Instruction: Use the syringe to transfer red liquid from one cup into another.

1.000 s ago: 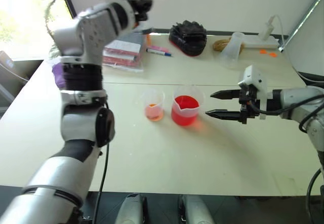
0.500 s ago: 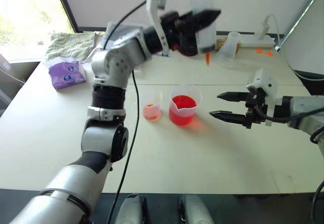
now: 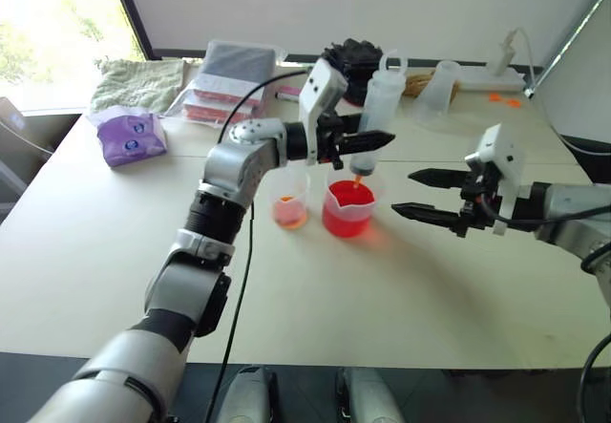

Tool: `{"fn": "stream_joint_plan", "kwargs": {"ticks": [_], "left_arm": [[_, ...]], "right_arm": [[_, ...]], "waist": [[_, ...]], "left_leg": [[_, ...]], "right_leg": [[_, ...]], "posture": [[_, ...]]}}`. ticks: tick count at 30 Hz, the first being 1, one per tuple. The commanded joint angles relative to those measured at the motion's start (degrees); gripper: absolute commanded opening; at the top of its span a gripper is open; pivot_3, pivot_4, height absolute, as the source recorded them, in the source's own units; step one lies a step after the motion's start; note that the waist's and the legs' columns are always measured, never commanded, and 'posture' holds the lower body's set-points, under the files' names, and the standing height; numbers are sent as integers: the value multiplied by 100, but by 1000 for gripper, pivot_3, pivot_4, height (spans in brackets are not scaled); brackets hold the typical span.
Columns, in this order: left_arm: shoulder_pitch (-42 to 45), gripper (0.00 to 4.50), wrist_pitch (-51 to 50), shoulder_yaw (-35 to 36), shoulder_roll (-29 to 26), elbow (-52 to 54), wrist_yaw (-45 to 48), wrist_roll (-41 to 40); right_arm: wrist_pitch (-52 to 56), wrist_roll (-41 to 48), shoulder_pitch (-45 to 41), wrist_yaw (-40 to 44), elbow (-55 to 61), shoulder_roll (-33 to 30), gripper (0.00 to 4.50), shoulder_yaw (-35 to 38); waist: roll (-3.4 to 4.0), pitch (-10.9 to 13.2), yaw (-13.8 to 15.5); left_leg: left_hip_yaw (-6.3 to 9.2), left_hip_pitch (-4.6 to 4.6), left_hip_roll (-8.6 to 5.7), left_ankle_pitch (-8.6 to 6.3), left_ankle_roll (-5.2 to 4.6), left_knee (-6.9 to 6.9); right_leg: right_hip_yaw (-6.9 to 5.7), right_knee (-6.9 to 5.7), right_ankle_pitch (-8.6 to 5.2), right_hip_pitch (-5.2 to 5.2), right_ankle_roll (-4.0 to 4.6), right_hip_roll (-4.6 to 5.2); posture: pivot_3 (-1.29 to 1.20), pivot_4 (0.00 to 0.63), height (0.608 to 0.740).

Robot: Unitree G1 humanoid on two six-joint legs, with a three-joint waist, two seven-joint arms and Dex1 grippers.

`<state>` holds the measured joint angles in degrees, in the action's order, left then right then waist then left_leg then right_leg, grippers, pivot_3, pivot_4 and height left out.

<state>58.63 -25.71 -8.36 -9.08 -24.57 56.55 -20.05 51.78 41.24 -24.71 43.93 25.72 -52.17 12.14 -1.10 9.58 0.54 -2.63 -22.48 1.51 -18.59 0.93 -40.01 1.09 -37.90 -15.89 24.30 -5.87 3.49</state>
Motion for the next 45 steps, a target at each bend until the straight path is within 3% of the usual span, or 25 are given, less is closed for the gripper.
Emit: {"fn": "stream_joint_plan", "kwargs": {"ticks": [1, 9, 22, 40, 43, 45], "left_arm": [[-125, 1529, 123, -10, -44, 246, 92, 45], [-444, 1529, 182, 109, -4, 442, -73, 34], [-771, 1529, 1092, 22, 68, 517, -93, 300], [-821, 1529, 1221, 1, 107, 512, -151, 375], [-836, 1529, 1238, -14, 106, 535, -138, 382], [-842, 1529, 1226, -13, 112, 548, -139, 376]], "right_arm": [[-84, 52, -297, -221, -6, 133, 3491, 168], [19, 208, -715, -507, -229, 381, 3491, 263], [1825, 2117, -2177, -1957, -760, 1010, 3491, 907], [1585, 1653, -2185, -3249, -488, 1736, 3491, 406], [1548, 1580, -2179, -3295, -493, 1763, 2643, 383], [1531, 1550, -2172, -3311, -488, 1767, 1735, 382]], "waist": [[0, 0, 0], [0, 0, 10], [1, -1, 7], [2, -1, 0], [2, -1, 2], [2, -1, -1]], "left_leg": [[0, 0, 2, 0, 0, 0], [1, -3, 2, -1, -2, -1], [2, -2, 12, -2, -4, 0], [1, -4, 12, -4, -8, 2], [1, -4, 11, -4, -8, 2], [1, -4, 11, -4, -8, 2]], "right_leg": [[0, 0, 0, 0, 0, -2], [0, 1, 0, 0, 0, 1], [-2, -2, 0, 1, 0, 0], [-2, -1, 0, 2, 0, 0], [-2, -1, 0, 2, 0, 0], [-2, 0, 0, 2, 0, 0]], "posture": [[0, 150, 740], [0, 150, 740], [0, 150, 740], [0, 150, 740], [0, 150, 740], [0, 150, 740]]}}
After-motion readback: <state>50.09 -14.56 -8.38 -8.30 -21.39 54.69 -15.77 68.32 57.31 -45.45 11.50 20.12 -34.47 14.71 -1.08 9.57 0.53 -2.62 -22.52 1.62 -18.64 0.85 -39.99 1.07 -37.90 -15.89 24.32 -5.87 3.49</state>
